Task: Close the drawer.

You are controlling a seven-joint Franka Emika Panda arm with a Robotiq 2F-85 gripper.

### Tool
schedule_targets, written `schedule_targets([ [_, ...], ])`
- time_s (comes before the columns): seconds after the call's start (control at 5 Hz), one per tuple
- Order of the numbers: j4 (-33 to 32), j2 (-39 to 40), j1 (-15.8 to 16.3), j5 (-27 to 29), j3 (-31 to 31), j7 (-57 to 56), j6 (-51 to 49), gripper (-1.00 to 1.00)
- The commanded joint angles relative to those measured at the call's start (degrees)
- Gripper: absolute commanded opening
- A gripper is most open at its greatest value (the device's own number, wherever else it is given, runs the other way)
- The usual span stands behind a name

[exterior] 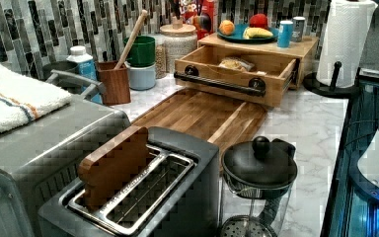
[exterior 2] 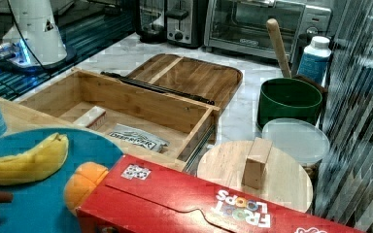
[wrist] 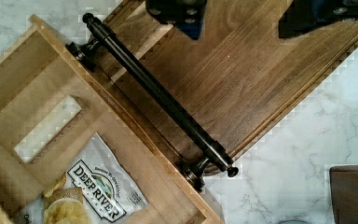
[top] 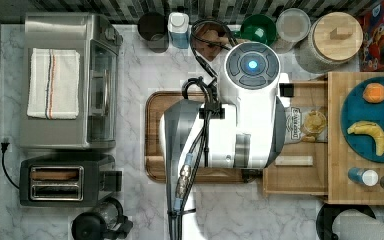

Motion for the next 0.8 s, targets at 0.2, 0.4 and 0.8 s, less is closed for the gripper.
schedule_targets([
  [0.2, 0.0, 0.0, -0.2, 0.0, 0.2, -0.6, 0.1, -1.0],
  [0.4, 0.0, 0.0, 0.0, 0.0, 0.0, -0.7, 0.1, -1.0],
  [0.8, -1.2, 0.2, 0.1, 5.3, 1.8, -18.7, 0.2, 1.0],
])
